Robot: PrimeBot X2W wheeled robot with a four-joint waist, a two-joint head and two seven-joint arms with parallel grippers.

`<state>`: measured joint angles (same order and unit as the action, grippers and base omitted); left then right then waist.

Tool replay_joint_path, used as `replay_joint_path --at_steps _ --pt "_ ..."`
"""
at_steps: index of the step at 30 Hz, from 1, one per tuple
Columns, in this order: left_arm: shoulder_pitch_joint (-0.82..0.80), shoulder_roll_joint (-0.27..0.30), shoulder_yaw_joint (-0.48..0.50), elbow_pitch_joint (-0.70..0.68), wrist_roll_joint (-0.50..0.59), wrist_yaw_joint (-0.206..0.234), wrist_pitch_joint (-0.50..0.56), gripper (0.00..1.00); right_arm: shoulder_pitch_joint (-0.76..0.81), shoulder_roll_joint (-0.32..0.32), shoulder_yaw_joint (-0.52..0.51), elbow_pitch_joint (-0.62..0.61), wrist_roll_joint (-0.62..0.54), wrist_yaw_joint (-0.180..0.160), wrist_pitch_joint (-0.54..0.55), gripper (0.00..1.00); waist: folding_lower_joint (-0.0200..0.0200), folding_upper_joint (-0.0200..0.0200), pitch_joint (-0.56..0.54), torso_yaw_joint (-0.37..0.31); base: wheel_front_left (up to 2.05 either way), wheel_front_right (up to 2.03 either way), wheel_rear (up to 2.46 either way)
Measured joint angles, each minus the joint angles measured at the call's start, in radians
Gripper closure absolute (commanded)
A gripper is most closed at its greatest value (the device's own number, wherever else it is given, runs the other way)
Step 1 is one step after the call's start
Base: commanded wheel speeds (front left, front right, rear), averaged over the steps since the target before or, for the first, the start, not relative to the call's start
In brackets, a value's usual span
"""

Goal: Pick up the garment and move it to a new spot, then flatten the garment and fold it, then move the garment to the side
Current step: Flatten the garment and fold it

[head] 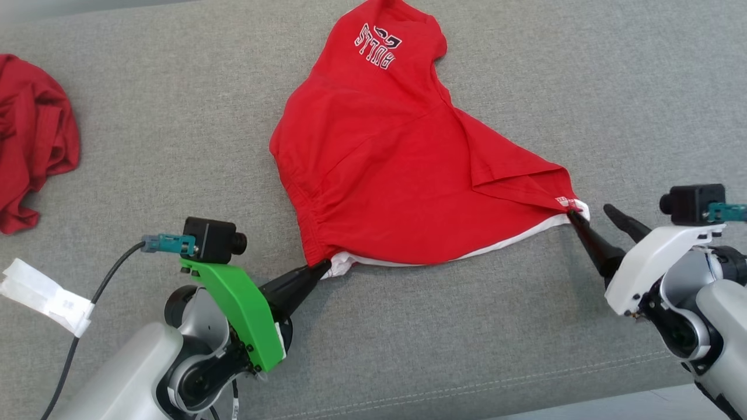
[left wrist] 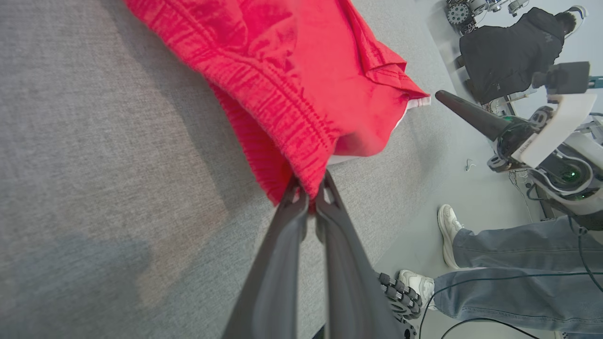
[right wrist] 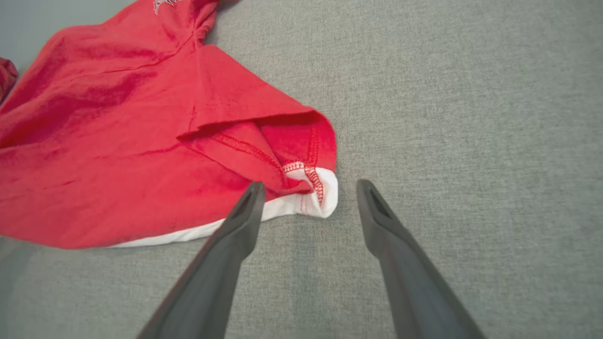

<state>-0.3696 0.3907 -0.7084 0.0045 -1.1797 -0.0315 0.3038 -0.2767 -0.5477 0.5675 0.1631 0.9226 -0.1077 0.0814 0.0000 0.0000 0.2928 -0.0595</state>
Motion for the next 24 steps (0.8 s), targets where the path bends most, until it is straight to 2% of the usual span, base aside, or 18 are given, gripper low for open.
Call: replay_joint_path --at_steps 3,5,9,24 --pt "0.009 -0.001 -0.004 -0.009 -0.001 0.003 0.000 1.00 0.000 -0.024 0.042 0.006 -0.070 0.002 0.000 0.00 0.0000 0.0000 0.000 0.001 0.00 0.00 0.00" --pt "0.011 -0.001 -0.007 -0.017 -0.001 0.005 0.002 1.00 0.000 -0.024 0.044 0.009 -0.074 0.000 0.000 0.00 0.0000 0.0000 0.003 0.002 0.00 0.00 0.00" --pt "0.011 -0.001 -0.006 -0.022 -0.001 0.007 0.003 1.00 0.000 0.010 0.050 0.032 -0.068 0.000 0.000 0.00 0.0000 0.0000 0.007 0.007 0.00 0.00 0.00" --pt "0.011 0.003 -0.005 -0.050 -0.001 0.029 0.012 1.00 -0.047 0.075 0.037 0.119 -0.041 0.001 -0.007 0.00 0.0000 0.0000 0.025 0.021 0.00 0.00 0.00"
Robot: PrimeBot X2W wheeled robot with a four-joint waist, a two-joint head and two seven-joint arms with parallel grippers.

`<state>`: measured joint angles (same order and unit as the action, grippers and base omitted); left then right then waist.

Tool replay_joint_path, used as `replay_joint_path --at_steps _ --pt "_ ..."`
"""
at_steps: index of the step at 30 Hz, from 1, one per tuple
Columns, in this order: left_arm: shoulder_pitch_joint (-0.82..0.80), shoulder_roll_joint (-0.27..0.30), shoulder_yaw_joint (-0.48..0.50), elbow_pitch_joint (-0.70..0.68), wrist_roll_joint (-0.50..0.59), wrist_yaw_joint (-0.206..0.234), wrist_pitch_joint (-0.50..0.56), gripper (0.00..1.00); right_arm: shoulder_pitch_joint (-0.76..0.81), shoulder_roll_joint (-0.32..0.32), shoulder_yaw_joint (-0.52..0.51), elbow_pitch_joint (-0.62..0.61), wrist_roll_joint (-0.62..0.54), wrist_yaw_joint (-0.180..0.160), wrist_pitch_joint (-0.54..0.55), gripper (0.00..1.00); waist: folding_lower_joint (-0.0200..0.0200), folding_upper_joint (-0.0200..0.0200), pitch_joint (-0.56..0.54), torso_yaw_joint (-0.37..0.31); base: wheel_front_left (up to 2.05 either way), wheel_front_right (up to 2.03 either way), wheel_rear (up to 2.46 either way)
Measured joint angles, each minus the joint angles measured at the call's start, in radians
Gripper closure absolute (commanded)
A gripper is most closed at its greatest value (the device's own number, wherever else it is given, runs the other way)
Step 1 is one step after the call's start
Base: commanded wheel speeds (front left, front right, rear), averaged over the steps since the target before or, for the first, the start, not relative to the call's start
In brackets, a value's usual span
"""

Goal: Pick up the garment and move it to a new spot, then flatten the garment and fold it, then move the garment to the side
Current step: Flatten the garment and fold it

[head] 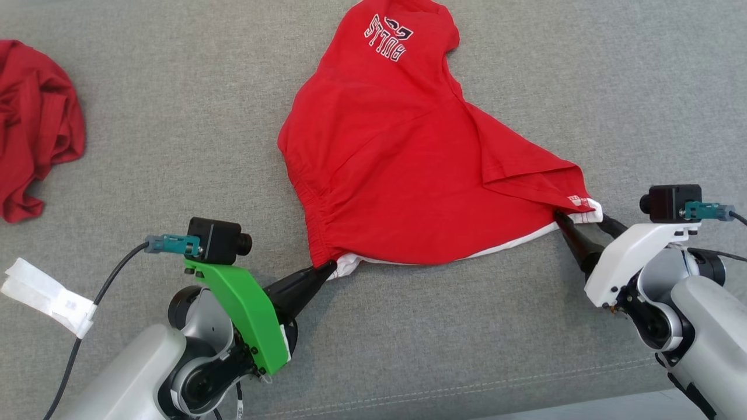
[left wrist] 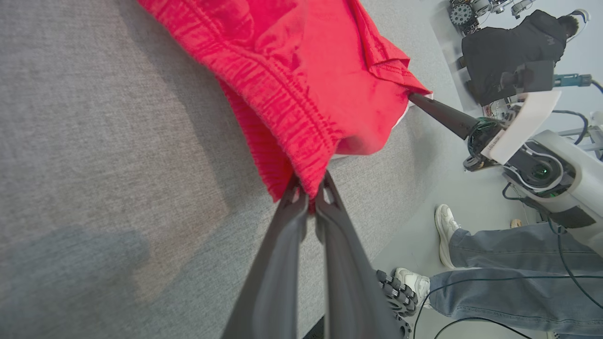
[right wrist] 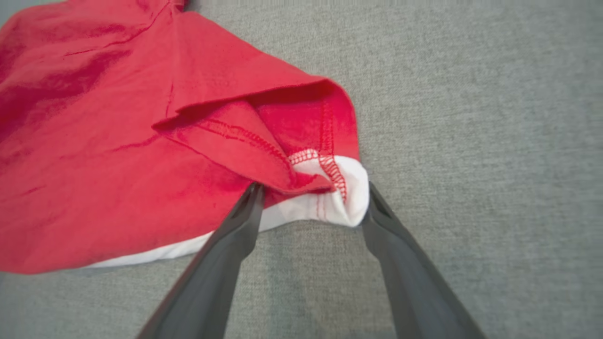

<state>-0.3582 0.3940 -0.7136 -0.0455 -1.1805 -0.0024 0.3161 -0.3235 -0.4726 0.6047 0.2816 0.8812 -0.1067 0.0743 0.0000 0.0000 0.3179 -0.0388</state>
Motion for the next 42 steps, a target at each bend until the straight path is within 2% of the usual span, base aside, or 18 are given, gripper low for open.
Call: replay_joint_path --at_steps 1,2,5,7,8,9,17,18,20,21,22,33,42 --pt "0.000 0.000 0.000 -0.001 0.000 0.003 0.000 1.00 -0.004 0.000 -0.001 0.007 0.000 0.001 0.000 0.00 0.0000 0.0000 0.001 0.001 0.00 0.00 0.00" --pt "0.000 0.000 0.000 -0.002 0.000 0.004 0.000 1.00 -0.007 0.001 -0.002 0.013 0.000 0.001 -0.001 0.05 0.0000 0.0000 0.002 0.001 0.00 0.00 0.00" --pt "0.000 0.000 0.000 -0.002 0.000 0.004 0.000 1.00 -0.015 0.008 -0.002 0.030 0.000 0.010 -0.004 0.51 0.0000 0.0000 0.004 0.003 0.00 0.00 0.00" --pt "0.000 0.000 0.000 -0.003 0.000 0.004 0.001 1.00 -0.020 0.011 -0.003 0.040 0.001 0.010 -0.005 0.68 0.0000 0.0000 0.004 0.005 0.00 0.00 0.00" --pt "0.000 0.000 0.000 -0.004 0.000 0.004 0.001 1.00 -0.021 0.013 -0.003 0.045 0.001 0.011 -0.009 0.87 0.0000 0.0000 0.005 0.005 0.00 0.00 0.00" --pt "0.000 0.000 0.000 -0.005 0.000 0.004 0.001 1.00 -0.022 0.015 -0.004 0.051 0.002 0.015 -0.012 1.00 0.0000 0.0000 0.005 0.006 0.00 0.00 0.00" --pt "0.000 0.001 -0.001 -0.004 0.001 0.008 0.001 1.00 -0.027 0.031 -0.012 0.082 0.035 0.037 -0.017 1.00 0.0000 0.0000 0.001 0.009 0.00 0.00 0.00" --pt "0.000 0.001 -0.001 -0.001 0.003 0.009 0.001 0.96 -0.027 0.032 -0.014 0.087 0.035 0.041 -0.021 1.00 0.0000 0.0000 0.000 0.009 0.00 0.00 0.00" --pt "0.000 0.004 -0.001 0.001 0.006 0.017 0.001 0.61 -0.028 0.032 -0.016 0.093 0.035 0.045 -0.021 1.00 0.0000 0.0000 -0.003 0.009 0.00 0.00 0.00" --pt "0.000 0.006 -0.004 0.001 0.012 0.017 0.001 0.40 -0.028 0.032 -0.017 0.095 0.036 0.046 -0.021 1.00 0.0000 0.0000 -0.004 0.008 0.00 0.00 0.00" --pt "0.000 0.008 -0.006 0.004 0.023 0.017 0.000 0.02 -0.028 0.033 -0.020 0.097 0.042 0.048 -0.021 1.00 0.0000 0.0000 -0.004 0.008 0.00 0.00 0.00" --pt "0.025 0.005 -0.045 0.061 0.078 0.019 -0.027 0.00 -0.037 0.041 -0.021 0.117 0.054 0.067 -0.021 1.00 0.0000 0.0000 -0.008 0.006 0.00 0.00 0.00" --pt "0.026 -0.017 -0.056 0.114 0.119 0.039 -0.056 0.00 -0.040 0.048 -0.021 0.122 0.062 0.081 -0.021 1.00 0.0000 0.0000 0.000 0.006 0.00 0.00 0.00"
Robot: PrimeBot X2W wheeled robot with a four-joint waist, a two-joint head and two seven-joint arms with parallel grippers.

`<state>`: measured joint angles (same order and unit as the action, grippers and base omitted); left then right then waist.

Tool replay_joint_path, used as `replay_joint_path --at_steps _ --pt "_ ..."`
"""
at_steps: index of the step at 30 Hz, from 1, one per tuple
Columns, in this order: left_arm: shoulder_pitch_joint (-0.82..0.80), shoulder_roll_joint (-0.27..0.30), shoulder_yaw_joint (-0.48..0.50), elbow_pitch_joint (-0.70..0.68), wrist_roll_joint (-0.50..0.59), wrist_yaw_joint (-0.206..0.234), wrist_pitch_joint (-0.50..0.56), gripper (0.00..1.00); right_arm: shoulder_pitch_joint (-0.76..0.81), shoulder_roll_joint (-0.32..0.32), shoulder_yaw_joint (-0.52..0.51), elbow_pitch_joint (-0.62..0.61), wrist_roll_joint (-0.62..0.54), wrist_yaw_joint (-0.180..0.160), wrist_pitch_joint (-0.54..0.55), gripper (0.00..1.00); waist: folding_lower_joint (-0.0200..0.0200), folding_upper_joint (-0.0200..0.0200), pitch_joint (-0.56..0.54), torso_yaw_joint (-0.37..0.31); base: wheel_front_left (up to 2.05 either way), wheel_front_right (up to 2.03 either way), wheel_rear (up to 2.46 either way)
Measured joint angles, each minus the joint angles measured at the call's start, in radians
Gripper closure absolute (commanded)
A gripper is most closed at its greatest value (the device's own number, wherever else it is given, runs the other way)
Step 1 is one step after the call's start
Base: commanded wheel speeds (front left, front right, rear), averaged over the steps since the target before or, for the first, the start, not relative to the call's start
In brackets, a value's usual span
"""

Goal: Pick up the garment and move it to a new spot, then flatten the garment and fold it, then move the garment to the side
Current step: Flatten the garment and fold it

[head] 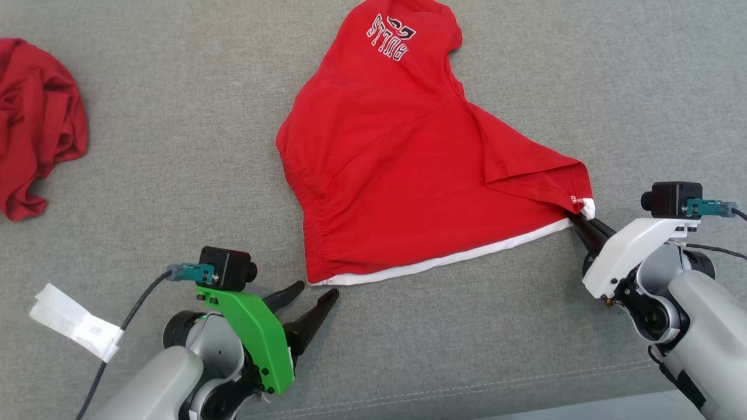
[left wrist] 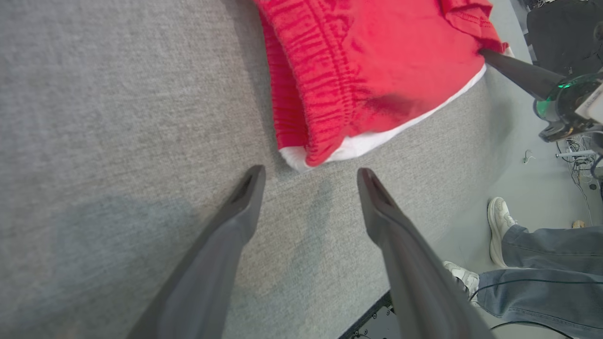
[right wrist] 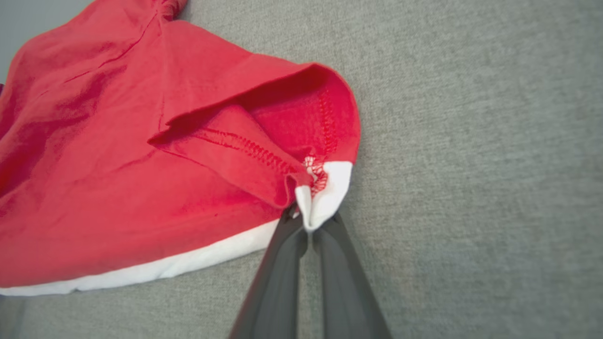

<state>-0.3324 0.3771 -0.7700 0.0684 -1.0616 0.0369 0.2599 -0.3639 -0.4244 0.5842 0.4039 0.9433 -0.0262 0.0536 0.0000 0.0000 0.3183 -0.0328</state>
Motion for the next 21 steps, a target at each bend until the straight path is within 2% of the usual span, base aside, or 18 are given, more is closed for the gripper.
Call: replay_joint_path --at_steps 18,21 --pt "-0.021 -0.065 -0.007 0.084 0.036 -0.002 -0.077 0.00 -0.022 0.004 0.003 0.021 0.000 0.017 0.000 1.00 0.0000 0.0000 0.008 -0.007 0.00 0.00 0.00" --pt "-0.026 -0.070 -0.009 0.092 0.039 -0.003 -0.077 0.38 -0.022 0.005 0.005 0.023 0.000 0.017 0.000 1.00 0.0001 0.0000 0.007 -0.008 0.00 0.00 0.00"
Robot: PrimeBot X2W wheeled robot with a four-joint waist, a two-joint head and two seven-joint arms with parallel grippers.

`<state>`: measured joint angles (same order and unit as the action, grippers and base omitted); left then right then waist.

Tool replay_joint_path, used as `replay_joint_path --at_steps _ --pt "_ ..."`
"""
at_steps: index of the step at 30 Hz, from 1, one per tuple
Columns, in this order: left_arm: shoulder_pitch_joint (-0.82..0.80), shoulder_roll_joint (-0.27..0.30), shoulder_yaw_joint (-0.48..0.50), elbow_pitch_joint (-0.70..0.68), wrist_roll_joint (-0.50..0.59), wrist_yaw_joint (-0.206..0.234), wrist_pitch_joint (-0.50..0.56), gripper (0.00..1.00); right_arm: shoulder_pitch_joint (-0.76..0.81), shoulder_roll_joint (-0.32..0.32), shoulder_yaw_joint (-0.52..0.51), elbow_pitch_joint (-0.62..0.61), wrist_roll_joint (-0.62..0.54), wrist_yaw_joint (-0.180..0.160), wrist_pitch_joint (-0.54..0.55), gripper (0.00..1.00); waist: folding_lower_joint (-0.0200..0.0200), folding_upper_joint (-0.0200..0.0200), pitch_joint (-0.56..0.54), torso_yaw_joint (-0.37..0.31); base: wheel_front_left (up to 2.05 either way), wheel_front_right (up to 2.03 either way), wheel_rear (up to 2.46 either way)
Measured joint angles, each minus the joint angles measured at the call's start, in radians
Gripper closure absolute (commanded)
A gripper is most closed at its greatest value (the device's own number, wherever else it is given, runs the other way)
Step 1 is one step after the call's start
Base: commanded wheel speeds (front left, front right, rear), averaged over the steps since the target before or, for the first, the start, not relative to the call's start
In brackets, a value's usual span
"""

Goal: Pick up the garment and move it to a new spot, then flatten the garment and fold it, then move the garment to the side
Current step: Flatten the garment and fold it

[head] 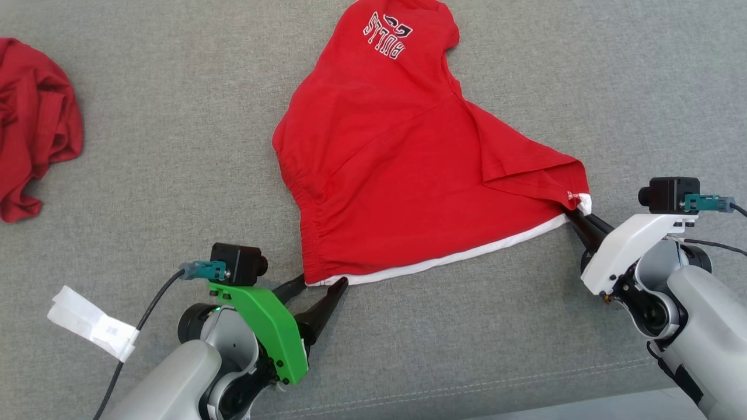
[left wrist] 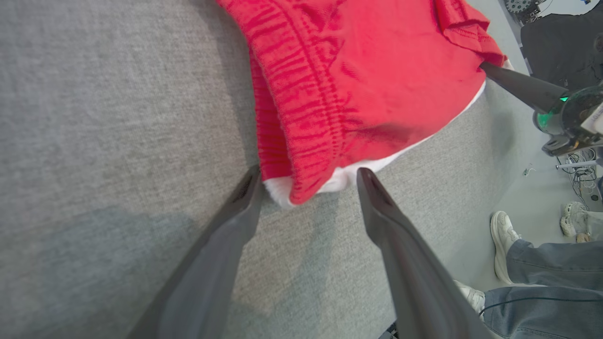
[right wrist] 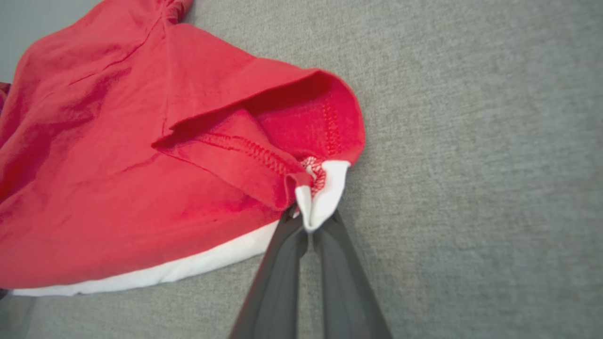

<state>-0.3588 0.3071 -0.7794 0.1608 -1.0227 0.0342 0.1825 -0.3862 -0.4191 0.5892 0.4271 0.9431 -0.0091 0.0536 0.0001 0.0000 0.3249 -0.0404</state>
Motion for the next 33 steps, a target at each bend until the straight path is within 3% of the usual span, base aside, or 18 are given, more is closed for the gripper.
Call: replay_joint_path --at_steps 1,7,8,11,17,22,24,27,30,33 --pt "-0.001 -0.001 -0.001 0.003 0.000 0.000 0.000 0.49 0.000 0.001 0.000 0.001 0.000 0.000 0.000 1.00 0.0000 0.0000 0.000 0.000 0.00 0.00 0.00" --pt "-0.010 -0.007 -0.005 0.029 0.006 -0.005 -0.004 0.56 -0.004 0.004 0.001 0.007 0.000 0.000 0.000 1.00 -0.0001 0.0000 0.001 -0.001 0.00 0.00 0.00" --pt "-0.011 -0.007 -0.007 0.031 0.007 -0.009 -0.004 0.63 -0.005 0.004 0.001 0.008 0.000 0.000 0.000 1.00 0.0000 0.0000 0.000 -0.002 0.00 0.00 0.00" --pt "-0.015 -0.009 -0.015 0.042 0.014 -0.012 -0.004 1.00 -0.006 0.005 0.001 0.013 0.000 0.000 0.000 1.00 0.0000 0.0000 0.000 -0.002 0.00 0.00 0.00" --pt "-0.017 -0.011 -0.020 0.049 0.012 -0.041 0.003 1.00 -0.011 0.026 -0.006 0.015 0.038 0.030 0.000 1.00 0.0000 0.0000 -0.010 -0.002 0.00 0.00 0.00" --pt "-0.033 0.004 -0.004 -0.037 -0.040 -0.070 0.050 1.00 0.007 0.067 -0.056 -0.070 0.212 0.109 0.042 1.00 0.0000 0.0000 -0.033 0.002 0.00 0.00 0.00" --pt "-0.029 0.041 -0.011 -0.081 -0.054 -0.078 0.086 1.00 0.065 0.054 -0.011 -0.109 0.263 0.132 0.129 1.00 0.0000 0.0000 -0.042 0.005 0.00 0.00 0.00" --pt "0.019 0.126 -0.032 -0.154 -0.088 -0.087 0.143 1.00 0.225 0.039 0.016 -0.184 0.387 0.133 0.221 1.00 -0.0001 0.0000 -0.052 0.008 0.00 0.00 0.00" --pt "0.089 0.177 0.007 -0.277 -0.148 -0.087 0.145 1.00 0.319 0.037 -0.074 -0.338 0.539 0.133 0.198 1.00 0.0000 0.0000 -0.061 0.004 0.00 0.00 0.00" --pt "0.096 0.229 0.100 -0.453 -0.174 -0.087 0.114 1.00 0.318 0.006 -0.170 -0.562 0.592 0.133 0.141 1.00 0.0000 0.0000 -0.068 -0.008 0.00 0.00 0.00"
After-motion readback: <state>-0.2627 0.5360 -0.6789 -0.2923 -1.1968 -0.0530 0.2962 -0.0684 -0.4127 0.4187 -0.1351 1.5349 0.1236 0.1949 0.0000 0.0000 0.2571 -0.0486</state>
